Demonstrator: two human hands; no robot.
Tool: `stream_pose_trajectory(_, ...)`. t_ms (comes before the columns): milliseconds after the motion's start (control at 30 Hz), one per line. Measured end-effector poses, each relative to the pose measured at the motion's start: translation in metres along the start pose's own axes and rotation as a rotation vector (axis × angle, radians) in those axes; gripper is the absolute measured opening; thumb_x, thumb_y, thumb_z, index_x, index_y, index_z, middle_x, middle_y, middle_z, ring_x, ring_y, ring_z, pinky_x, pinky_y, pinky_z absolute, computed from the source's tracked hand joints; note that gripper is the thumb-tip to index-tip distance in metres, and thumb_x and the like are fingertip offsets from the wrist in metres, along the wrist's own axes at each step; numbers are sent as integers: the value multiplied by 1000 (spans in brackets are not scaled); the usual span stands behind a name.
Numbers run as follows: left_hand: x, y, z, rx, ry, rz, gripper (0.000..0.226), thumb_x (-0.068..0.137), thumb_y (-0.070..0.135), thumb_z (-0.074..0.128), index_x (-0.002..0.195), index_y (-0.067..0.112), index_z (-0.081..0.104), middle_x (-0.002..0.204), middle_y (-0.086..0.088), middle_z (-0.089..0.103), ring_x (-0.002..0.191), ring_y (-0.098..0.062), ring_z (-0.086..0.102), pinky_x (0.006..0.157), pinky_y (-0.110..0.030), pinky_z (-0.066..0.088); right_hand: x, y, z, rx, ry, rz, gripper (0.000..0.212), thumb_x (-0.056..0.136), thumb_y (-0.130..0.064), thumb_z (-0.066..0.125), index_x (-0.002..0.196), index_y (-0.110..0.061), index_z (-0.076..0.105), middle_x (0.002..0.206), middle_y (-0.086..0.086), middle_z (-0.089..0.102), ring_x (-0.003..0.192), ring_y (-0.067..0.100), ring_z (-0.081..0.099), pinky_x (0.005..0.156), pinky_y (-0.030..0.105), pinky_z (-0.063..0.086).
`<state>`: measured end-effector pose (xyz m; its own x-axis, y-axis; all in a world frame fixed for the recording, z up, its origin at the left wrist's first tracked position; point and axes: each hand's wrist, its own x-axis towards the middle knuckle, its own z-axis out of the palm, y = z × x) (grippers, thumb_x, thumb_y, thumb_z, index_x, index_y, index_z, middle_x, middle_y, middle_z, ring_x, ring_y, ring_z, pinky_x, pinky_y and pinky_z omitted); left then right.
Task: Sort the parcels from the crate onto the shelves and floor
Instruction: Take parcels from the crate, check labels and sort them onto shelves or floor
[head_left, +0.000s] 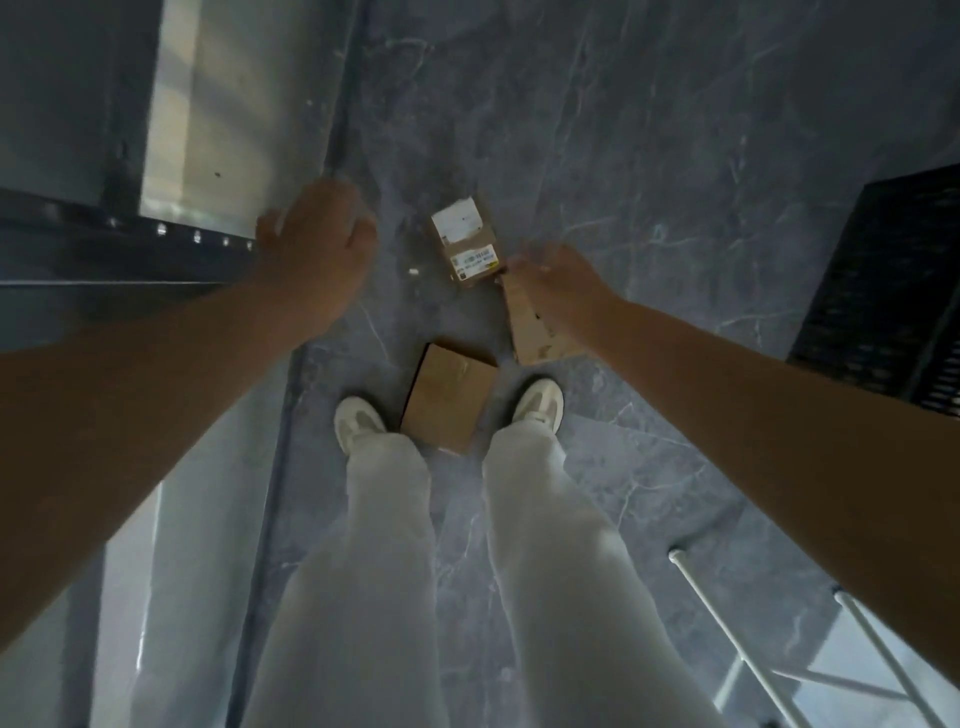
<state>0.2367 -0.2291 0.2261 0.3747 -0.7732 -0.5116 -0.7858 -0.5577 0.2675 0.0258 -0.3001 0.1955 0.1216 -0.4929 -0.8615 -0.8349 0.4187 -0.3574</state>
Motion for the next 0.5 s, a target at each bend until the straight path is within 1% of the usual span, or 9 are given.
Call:
stream_pose_trajectory(67, 20, -9, 24, 5, -14, 23, 35, 102, 24, 37, 131, 8, 50, 132, -18, 50, 123, -35, 46, 107, -44, 27, 30, 17, 14, 106, 36, 101, 26, 101, -35, 45, 89, -15, 58, 82, 3, 53, 73, 14, 51, 65, 27, 41)
stream_pose_trajectory(100, 31, -14, 37, 5, -19, 41, 34, 102, 23, 37, 130, 7, 50, 130, -19, 51, 120, -36, 48, 105, -44, 29, 45, 24, 23, 175, 84, 147, 27, 98, -34, 48, 77, -18, 53, 73, 0, 51, 66, 13, 49, 60, 25, 40)
stream_pose_trajectory(133, 43, -19, 49, 9, -27, 62, 34, 102, 22, 37, 128, 6, 51, 128, -20, 51, 118, -37, 49, 104, -44, 31, 59, 31, 32, 242, 124, 187, 26, 94, -35, 54, 73, -19, 52, 70, 0, 52, 64, 14, 50, 58, 24, 41)
stream_pose_trajectory(200, 72, -30, 76, 12, -51, 109, 32, 103, 25, 36, 124, 5, 52, 126, -20, 53, 116, -37, 51, 101, -46, 34, 92, 39, 53, 345, 136, 246, 23, 87, -39, 57, 80, -17, 55, 76, 0, 53, 74, 17, 53, 70, 29, 49)
stream_pose_trajectory(267, 104, -40, 103, 9, -106, 118, 29, 103, 27, 34, 112, 7, 52, 117, -17, 53, 111, -35, 52, 97, -46, 37, 129, 46, 80, 422, 82, 291, 20, 95, -38, 50, 91, -19, 51, 86, 0, 49, 82, 19, 47, 86, 34, 47)
stream_pose_trajectory(333, 139, -47, 129, -13, -133, 103, 33, 102, 29, 33, 116, 5, 52, 118, -15, 55, 111, -31, 53, 99, -44, 38, 163, 50, 104, 516, 87, 324, 16, 98, -37, 47, 90, -24, 51, 86, -2, 48, 78, 18, 46, 79, 33, 45)
stream_pose_trajectory(400, 169, -50, 154, -47, -130, 105, 38, 101, 27, 33, 126, 5, 52, 126, -16, 56, 118, -32, 53, 103, -40, 37, 186, 52, 123, 602, 85, 332, 17, 98, -32, 47, 88, -21, 54, 88, 1, 52, 74, 14, 47, 73, 29, 44)
stream_pose_trajectory(433, 181, -50, 166, -67, -124, 105, 37, 101, 25, 33, 123, 3, 53, 126, -17, 56, 118, -33, 53, 100, -38, 36, 192, 50, 130, 662, 80, 354, 17, 99, -31, 46, 95, -18, 56, 89, 1, 54, 75, 13, 48, 73, 28, 44)
stream_pose_trajectory(500, 204, -48, 188, -121, -104, 107, 37, 100, 21, 34, 123, -1, 53, 126, -20, 56, 117, -34, 53, 96, -37, 39, 208, 52, 141, 736, 65, 407, 29, 100, -29, 44, 121, -12, 55, 93, 1, 52, 81, 13, 49, 87, 31, 47)
